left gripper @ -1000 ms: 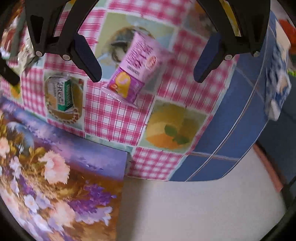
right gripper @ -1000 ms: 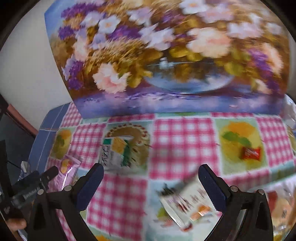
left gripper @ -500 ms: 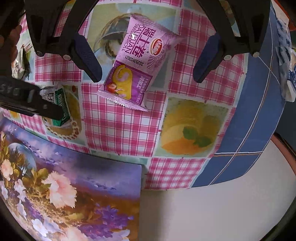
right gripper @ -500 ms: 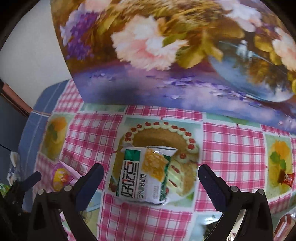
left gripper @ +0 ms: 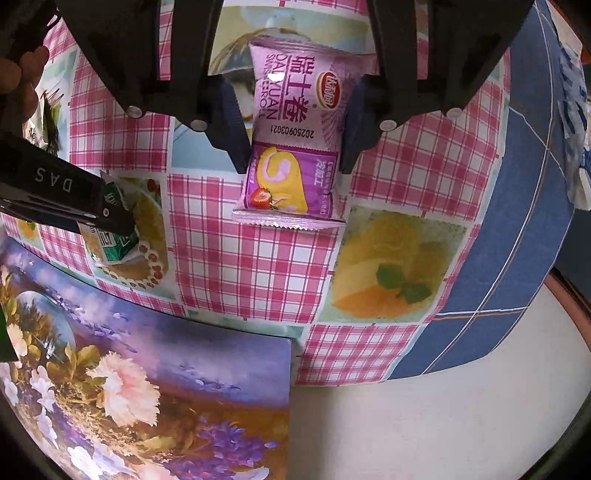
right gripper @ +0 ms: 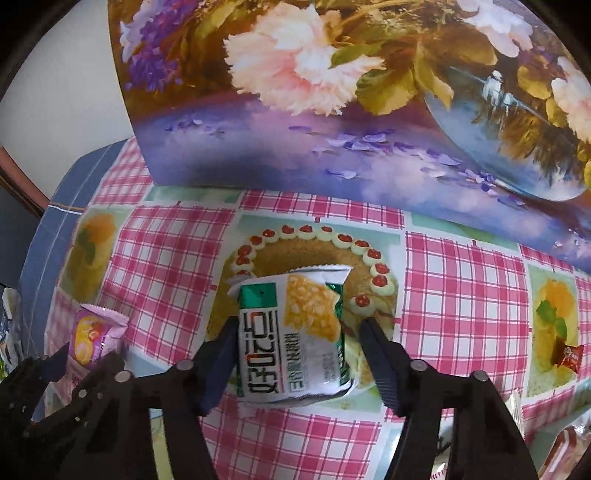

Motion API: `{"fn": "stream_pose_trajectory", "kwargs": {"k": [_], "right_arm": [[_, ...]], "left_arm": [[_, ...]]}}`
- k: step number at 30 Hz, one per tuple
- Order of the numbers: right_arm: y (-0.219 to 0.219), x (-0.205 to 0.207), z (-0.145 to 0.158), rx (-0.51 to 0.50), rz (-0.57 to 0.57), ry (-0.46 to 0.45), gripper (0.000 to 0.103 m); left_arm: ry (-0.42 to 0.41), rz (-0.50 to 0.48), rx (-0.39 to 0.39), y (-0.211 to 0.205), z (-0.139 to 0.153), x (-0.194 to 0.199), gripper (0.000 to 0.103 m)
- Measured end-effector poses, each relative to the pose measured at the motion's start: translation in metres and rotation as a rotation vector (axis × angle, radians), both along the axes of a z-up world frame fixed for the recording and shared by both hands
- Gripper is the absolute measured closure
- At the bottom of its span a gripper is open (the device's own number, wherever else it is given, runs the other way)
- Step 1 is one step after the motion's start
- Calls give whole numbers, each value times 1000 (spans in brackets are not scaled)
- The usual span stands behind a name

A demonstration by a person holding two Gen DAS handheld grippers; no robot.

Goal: Organize snacks
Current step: 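Grasp the purple roll pack with the left gripper while the right gripper grasps the green-white biscuit pack, then lift both held packs and carry them over the white tray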

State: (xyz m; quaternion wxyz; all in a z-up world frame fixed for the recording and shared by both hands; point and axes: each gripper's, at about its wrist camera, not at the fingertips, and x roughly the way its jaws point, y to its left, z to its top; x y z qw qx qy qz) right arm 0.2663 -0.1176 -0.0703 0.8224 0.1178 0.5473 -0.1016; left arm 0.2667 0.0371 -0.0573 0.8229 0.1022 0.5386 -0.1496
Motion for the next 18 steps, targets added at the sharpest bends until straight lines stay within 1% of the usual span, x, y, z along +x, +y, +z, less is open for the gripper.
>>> {"fn": "stream_pose_trajectory", "kwargs": {"k": [1, 4, 8, 12, 16, 18], "right_arm": [[0, -2, 0, 2, 5, -2, 45], [1, -10, 0, 2, 11, -2, 48], [0, -27, 2, 24, 9, -7, 49], [-2, -44, 6, 20, 23, -7, 49], [-9, -59, 10, 60, 3, -15, 49], [-13, -68, 11, 74, -5, -19, 49]], "left_arm": [[3, 5, -4, 0, 0, 0, 57], [22, 35, -20, 4, 2, -6, 59], [33, 63, -35, 7, 6, -19, 60], [38, 79, -44, 6, 10, -35, 60], [54, 121, -73, 7, 14, -50, 61], [52, 127, -70, 6, 16, -57, 62]]}}
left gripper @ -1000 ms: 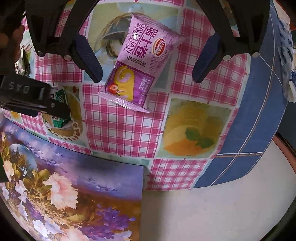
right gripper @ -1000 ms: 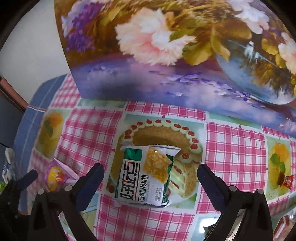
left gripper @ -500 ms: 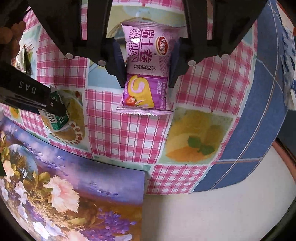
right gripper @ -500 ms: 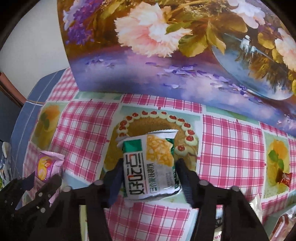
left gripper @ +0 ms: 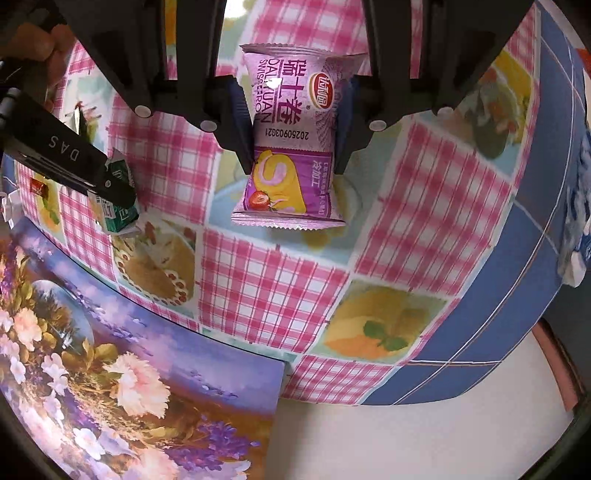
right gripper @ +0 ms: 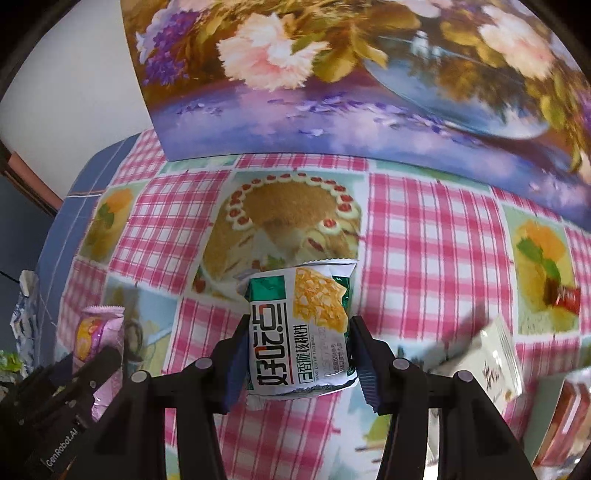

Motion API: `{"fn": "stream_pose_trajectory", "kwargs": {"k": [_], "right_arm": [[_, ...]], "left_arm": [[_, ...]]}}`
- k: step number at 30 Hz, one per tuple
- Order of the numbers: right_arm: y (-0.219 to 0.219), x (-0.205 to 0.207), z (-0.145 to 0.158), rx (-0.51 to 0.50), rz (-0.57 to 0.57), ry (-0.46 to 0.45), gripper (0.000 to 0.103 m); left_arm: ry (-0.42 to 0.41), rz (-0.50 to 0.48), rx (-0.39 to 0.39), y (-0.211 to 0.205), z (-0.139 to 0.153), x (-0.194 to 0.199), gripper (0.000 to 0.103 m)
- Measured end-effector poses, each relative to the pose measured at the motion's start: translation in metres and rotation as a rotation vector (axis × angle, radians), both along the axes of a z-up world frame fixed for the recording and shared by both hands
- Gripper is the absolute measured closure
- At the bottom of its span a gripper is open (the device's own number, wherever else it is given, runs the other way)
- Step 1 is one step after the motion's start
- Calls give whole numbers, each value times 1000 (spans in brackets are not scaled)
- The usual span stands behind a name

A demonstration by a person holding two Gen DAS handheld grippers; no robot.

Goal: Organize snacks
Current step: 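Lift both held packs and carry them over the white tray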

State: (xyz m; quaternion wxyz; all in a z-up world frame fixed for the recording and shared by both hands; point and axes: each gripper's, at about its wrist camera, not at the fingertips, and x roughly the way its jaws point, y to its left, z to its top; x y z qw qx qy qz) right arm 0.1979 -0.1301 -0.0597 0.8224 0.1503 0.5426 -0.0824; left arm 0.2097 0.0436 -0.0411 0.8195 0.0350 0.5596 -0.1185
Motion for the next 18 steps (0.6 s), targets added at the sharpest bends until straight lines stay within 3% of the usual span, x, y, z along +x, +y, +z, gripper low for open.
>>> {"fn": "stream_pose_trajectory", "kwargs": {"k": [10, 18], "right_arm": [[-10, -37, 3, 72, -38, -8, 49], [-8, -75, 27, 97, -66, -54, 49]], "left_arm": [[-14, 22, -14, 8, 28, -29, 62], [-49, 25, -30, 7, 58, -56, 62]]}}
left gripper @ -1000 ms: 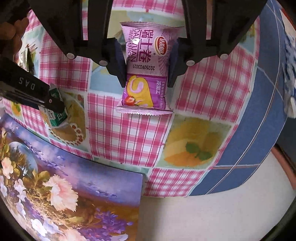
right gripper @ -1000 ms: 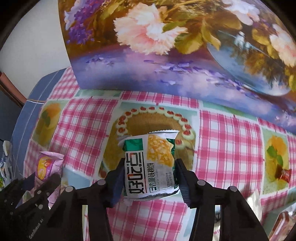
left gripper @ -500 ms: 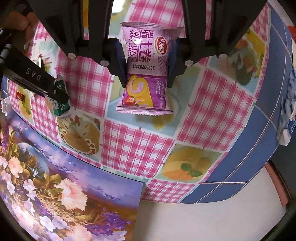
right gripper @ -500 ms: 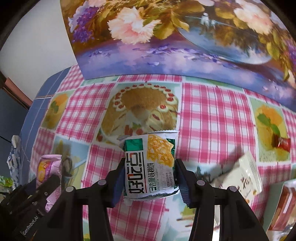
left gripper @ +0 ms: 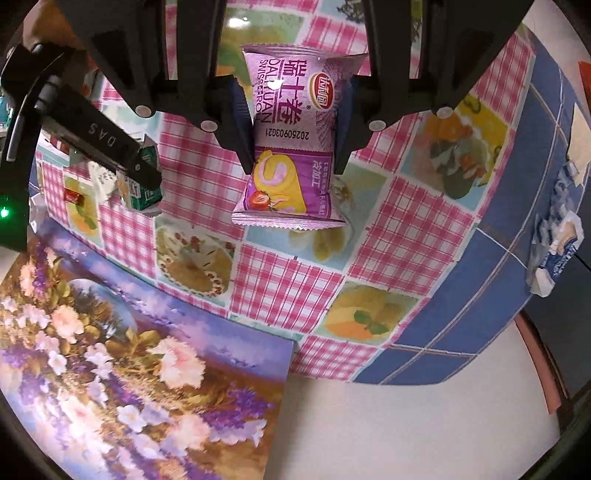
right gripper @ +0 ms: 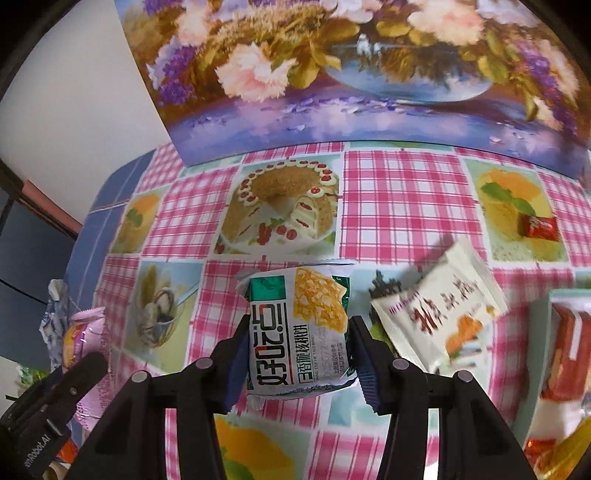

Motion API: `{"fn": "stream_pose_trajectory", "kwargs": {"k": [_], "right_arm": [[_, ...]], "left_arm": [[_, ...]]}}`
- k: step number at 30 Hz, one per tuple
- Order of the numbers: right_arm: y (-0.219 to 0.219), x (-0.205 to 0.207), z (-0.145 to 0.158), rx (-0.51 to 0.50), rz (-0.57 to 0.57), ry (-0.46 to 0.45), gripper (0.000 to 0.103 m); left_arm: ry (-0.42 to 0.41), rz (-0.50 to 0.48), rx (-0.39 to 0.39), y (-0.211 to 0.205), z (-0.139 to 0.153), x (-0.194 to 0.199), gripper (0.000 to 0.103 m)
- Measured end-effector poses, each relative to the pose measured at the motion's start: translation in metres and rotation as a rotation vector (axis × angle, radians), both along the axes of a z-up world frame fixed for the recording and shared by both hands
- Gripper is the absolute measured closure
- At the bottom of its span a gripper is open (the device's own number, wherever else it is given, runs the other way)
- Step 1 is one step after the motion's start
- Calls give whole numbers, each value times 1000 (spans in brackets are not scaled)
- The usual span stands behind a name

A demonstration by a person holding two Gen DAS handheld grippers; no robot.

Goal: Organize snacks
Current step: 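Lift both held packs and carry them over the white tray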

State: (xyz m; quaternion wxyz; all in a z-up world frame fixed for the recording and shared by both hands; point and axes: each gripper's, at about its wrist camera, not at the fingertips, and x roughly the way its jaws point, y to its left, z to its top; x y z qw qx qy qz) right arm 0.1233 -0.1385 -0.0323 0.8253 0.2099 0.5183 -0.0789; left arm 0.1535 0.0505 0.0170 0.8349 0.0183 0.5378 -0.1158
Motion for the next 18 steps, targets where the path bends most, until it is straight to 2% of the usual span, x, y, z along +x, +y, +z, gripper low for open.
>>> {"fn": "stream_pose_trajectory", "kwargs": {"k": [8, 18], "right_arm": [[4, -31, 21, 32, -40, -58, 49], [-10, -81, 49, 2, -126, -83, 49]], "left_arm": [[-25, 13, -21, -7, 23, -30, 62], [-37, 9, -31, -33, 32, -71, 62]]}}
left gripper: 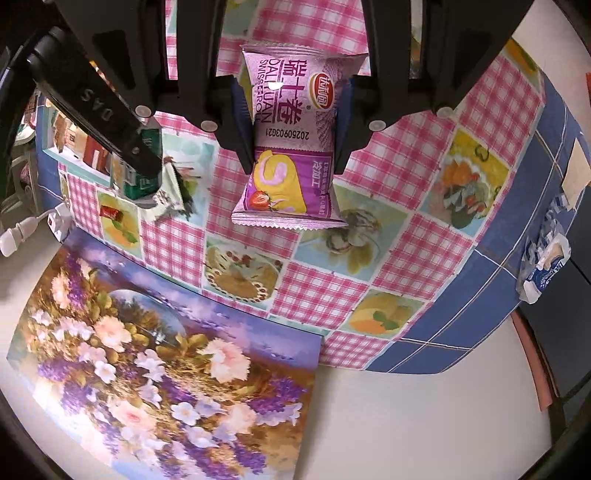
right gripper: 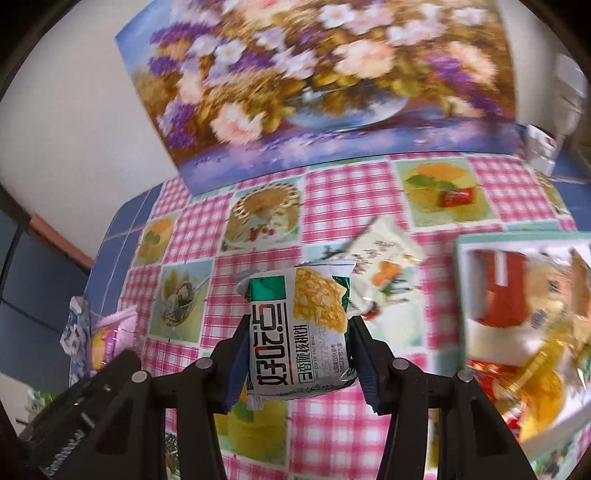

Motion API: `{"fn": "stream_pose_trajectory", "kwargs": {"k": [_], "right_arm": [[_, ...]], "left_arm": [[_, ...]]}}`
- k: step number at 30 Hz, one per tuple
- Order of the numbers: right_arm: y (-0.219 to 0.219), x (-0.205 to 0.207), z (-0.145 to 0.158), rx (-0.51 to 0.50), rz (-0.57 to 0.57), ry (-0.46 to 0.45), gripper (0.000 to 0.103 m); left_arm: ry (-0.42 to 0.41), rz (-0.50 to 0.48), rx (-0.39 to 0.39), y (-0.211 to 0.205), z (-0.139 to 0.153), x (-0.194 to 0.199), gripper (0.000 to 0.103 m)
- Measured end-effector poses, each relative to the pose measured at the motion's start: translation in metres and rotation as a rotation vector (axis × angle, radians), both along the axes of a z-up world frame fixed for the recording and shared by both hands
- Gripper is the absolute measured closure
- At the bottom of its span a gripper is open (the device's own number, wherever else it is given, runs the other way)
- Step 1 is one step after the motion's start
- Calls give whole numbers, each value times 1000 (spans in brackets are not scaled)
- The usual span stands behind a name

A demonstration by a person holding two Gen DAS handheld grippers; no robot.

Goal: Organize snacks
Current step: 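Lift both held packs and carry them over the white tray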

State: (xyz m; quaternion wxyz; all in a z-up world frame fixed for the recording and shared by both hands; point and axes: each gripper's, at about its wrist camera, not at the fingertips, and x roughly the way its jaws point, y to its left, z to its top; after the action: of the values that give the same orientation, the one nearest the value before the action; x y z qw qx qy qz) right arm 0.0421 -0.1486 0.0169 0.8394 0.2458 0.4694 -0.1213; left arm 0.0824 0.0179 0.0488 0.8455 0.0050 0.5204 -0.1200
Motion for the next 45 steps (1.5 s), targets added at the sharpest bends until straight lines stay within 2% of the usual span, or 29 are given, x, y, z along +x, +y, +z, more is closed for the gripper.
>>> {"fn": "stream_pose_trajectory", "kwargs": {"k": [5, 16, 21, 34, 38, 45], "right_arm": [[-15, -29, 12, 22, -60, -18, 49], [-46, -75, 31, 0, -146, -52, 49], [-77, -91, 36, 24, -214, -72, 49], [-165, -150, 50, -41, -475, -72, 49], [-182, -165, 52, -56, -525, -64, 49], [-197, -176, 47, -62, -550, -26, 49]], "left_arm": [[-8, -16, -7, -17, 3, -18, 62], [-46, -73, 0, -60, 10, -49, 62], [-73, -128, 20, -81, 13, -61, 62], [-90, -319, 12, -147, 9, -90, 62], [-77, -384, -5, -168, 5, -101, 62], [-59, -464, -40, -198, -4, -107, 62]]}}
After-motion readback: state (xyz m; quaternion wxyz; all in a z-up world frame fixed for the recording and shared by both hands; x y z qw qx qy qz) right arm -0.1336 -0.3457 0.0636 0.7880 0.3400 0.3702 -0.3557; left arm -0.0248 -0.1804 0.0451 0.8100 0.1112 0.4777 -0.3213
